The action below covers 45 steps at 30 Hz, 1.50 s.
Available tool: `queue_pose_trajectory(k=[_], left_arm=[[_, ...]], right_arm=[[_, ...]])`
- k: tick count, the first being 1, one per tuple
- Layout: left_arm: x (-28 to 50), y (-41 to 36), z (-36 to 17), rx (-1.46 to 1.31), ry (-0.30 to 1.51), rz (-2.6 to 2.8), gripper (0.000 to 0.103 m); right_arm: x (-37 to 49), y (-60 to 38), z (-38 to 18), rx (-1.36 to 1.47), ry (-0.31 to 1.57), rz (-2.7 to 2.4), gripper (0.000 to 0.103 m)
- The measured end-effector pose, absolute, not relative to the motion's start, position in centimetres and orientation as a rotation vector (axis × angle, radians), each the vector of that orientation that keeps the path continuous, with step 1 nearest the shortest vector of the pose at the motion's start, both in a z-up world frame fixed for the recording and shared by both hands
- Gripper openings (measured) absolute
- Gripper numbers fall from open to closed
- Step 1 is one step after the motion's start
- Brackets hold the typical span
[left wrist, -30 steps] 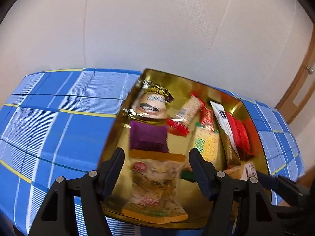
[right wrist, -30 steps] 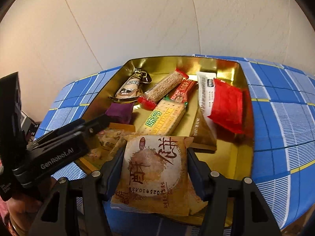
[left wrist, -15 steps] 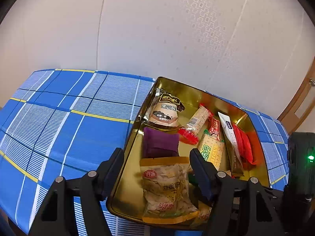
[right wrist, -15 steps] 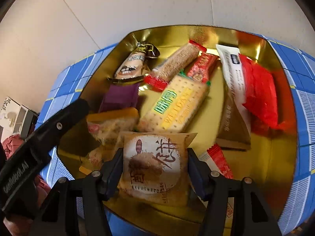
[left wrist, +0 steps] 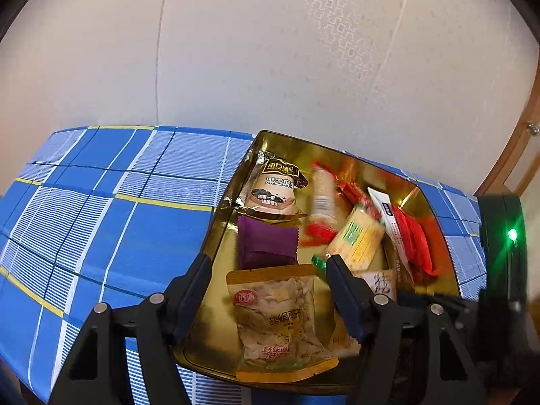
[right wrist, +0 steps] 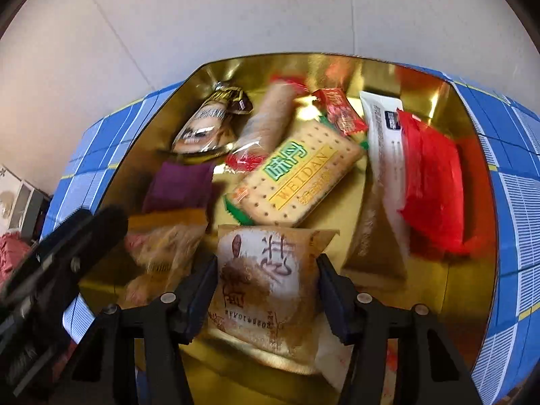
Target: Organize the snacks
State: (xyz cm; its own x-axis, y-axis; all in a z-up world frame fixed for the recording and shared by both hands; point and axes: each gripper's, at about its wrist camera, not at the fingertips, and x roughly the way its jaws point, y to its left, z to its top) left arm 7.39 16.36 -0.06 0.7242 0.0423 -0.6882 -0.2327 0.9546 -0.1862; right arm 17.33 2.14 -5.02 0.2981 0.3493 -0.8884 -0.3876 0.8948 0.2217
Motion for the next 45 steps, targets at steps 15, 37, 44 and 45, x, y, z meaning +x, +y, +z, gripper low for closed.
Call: queue_pose_trajectory(k=[15,37,44,45], left_arm=[[7.3,16.6,0.0,-0.271,0.742,0.157,0.076],[4.8,13.8,1.1,-0.241,0.66,-0.032,0.098],[0.0,10.3,1.2,-0.093,0.614,-0.002,0.103],[-0.5,9.8,1.0,-0.082,0.618,0.0,0.103]], right_arm=[[14.1,-0.9,-2.5,0.071,1.097,0.517,0.059],[7.8,-6.0,2.7,-0.069,0.743,0.339,0.071],[5.3,-8.9,0.8,-0.132,0.739,0.237,0.071],[4.8,-9.4,0.5,-0.135,0.722,0.235,0.071]])
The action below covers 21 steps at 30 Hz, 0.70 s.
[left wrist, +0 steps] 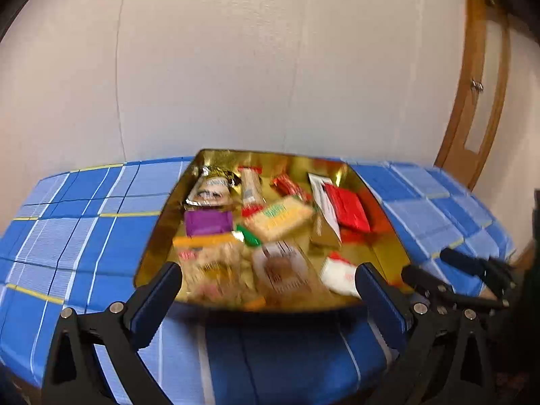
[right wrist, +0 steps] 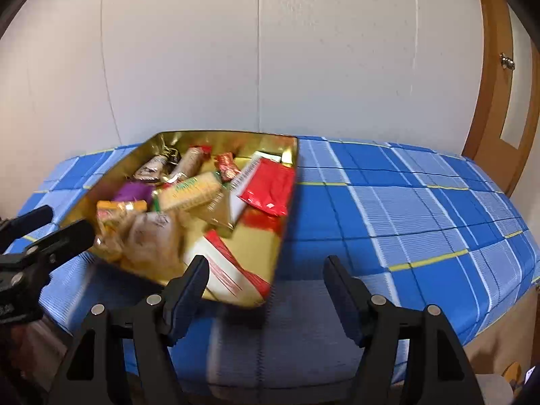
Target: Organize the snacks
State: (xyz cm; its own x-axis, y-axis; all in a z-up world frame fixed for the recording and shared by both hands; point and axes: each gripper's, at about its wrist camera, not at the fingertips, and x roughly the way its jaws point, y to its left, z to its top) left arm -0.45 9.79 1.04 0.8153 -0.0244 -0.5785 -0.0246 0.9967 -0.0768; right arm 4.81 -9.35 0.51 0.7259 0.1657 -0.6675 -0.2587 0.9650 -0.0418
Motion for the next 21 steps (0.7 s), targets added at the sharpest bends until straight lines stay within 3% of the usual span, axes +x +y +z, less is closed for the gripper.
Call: queue_pose_trajectory(k=[10,21], left_arm=[[-2.9,9.5,-0.6,-0.151,0.642,0.083,0.103],[-2.6,9.8,-0.8,-0.172,0.616,0.168,0.103]], right_arm=[[2.6,-10.9,1.2,-0.09,0.589,0.245,0.075],[2.7,-11.1,0.2,-0.067,0.622,0.256,0.075]])
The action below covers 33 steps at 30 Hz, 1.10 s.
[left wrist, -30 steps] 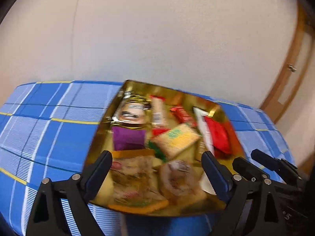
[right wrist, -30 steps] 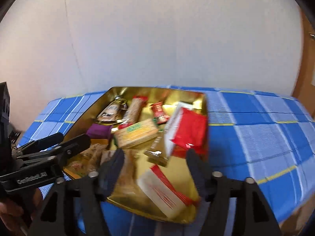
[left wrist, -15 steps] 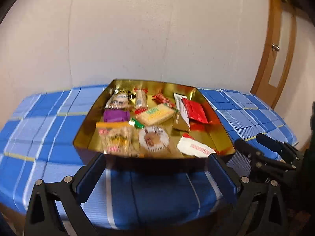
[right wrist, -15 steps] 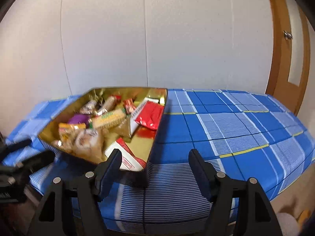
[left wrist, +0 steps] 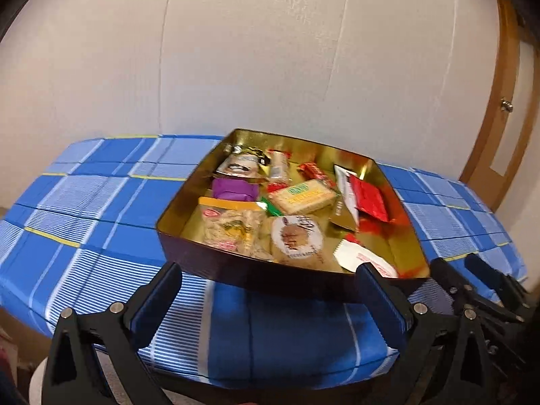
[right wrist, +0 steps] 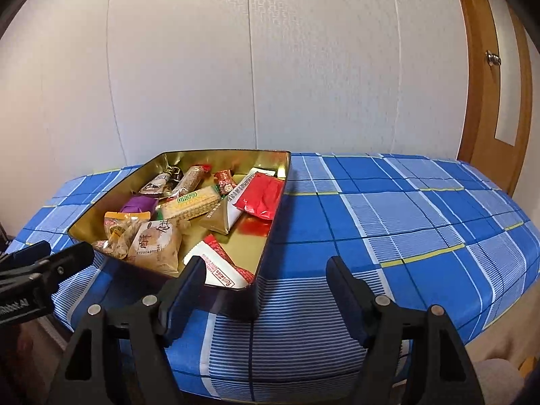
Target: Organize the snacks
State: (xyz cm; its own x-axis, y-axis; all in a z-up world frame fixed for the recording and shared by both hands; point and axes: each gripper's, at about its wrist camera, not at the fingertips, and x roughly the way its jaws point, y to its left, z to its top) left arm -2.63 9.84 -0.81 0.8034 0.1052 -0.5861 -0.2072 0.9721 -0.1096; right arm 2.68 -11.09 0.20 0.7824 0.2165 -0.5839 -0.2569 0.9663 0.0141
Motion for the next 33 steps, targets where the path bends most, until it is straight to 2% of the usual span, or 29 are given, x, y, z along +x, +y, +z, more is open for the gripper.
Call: queue_pose_trajectory(k=[9,33], left_arm=[[-2.6,8.7,-1.0,-0.082,0.609,0.179,0.103],[-2.5,8.7,-1.1,-0.073,0.606,0.173,0.103]], right_arm=[[2.6,-10.8,0.2,-0.052,0.618,0.272,0.075],[2.7,-10.6,-0.2,-0.05,0.633,0.279,0.075]])
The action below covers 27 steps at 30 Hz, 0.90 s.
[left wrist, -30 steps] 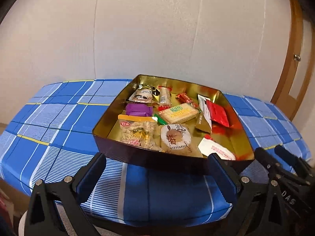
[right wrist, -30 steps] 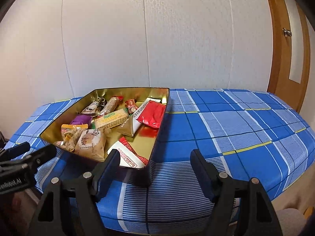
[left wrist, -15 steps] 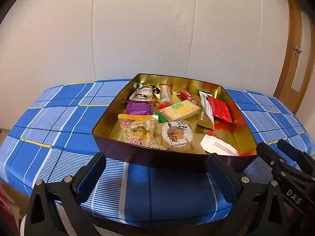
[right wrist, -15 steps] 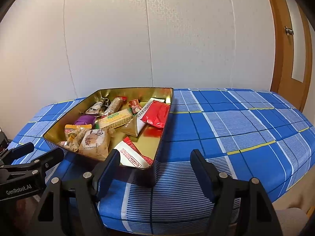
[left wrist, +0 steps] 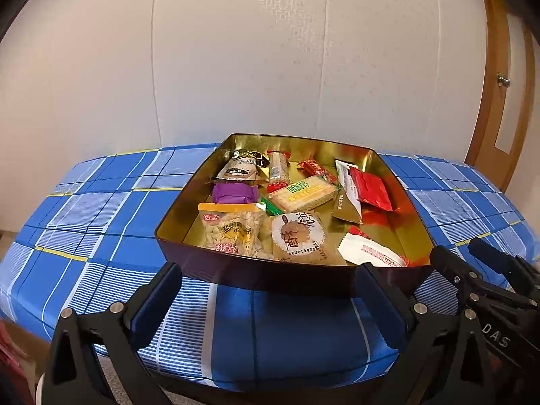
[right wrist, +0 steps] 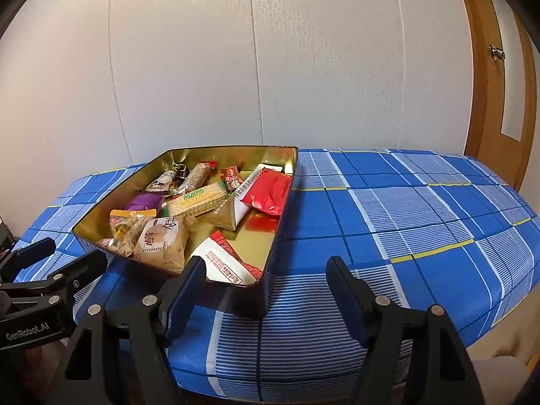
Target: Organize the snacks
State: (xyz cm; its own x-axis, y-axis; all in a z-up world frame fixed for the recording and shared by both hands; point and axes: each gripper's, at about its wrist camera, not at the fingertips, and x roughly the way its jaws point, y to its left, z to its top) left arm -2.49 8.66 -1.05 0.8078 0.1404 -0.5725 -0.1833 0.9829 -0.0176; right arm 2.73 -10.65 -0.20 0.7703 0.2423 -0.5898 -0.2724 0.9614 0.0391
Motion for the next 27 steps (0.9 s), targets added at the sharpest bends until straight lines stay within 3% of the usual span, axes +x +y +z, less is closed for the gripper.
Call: queue_pose_trajectory(k=[27], left_arm=[[-2.25,8.09,-1.36,-0.081,0.625,0.16,0.103]], right_arm=[[2.95,-10.79,-0.41,-0.05,0.642,0.278,0.075]])
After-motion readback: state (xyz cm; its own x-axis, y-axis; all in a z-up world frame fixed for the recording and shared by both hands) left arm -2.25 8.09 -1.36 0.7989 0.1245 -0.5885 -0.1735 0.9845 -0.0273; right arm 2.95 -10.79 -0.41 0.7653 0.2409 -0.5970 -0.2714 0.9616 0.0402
